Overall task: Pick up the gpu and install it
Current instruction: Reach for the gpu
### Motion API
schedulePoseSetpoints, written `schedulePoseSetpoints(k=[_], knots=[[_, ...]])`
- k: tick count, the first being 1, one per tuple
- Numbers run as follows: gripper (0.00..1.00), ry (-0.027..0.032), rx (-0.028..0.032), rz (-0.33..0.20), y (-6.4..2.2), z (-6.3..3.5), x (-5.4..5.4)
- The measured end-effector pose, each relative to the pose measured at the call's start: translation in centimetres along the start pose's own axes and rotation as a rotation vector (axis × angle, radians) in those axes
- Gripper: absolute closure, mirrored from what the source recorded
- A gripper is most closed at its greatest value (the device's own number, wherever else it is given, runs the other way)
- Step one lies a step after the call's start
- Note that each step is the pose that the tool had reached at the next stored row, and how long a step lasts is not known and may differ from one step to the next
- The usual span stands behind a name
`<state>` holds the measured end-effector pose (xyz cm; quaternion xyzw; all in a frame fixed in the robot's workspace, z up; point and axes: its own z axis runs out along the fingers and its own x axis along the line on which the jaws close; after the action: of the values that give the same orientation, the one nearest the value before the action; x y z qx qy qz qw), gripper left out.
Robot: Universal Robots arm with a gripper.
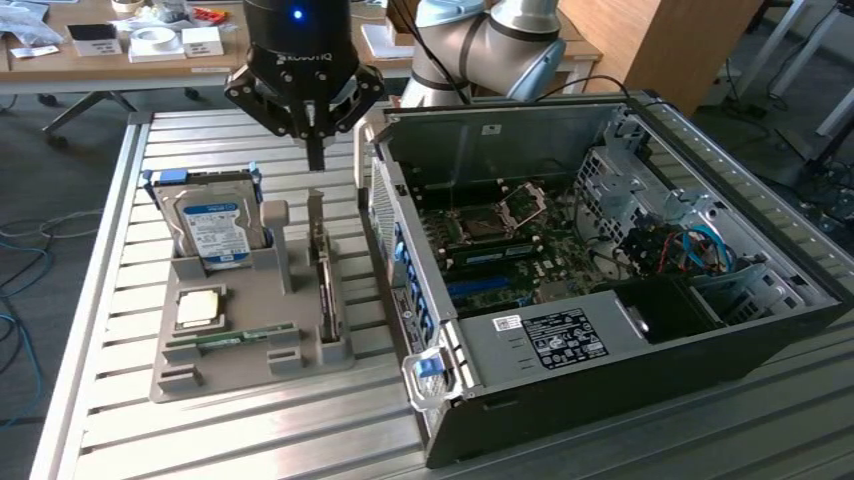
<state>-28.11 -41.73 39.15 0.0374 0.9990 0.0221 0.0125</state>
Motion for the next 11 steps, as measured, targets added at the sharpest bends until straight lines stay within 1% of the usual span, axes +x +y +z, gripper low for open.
schedulePoseSetpoints(k=[8,11], knots=[[0.89,0.0000,0.0000,0.000,-2.06,-0.09,0.1],[0.89,-0.0001,-0.0001,0.000,-2.62,-0.09,0.3]])
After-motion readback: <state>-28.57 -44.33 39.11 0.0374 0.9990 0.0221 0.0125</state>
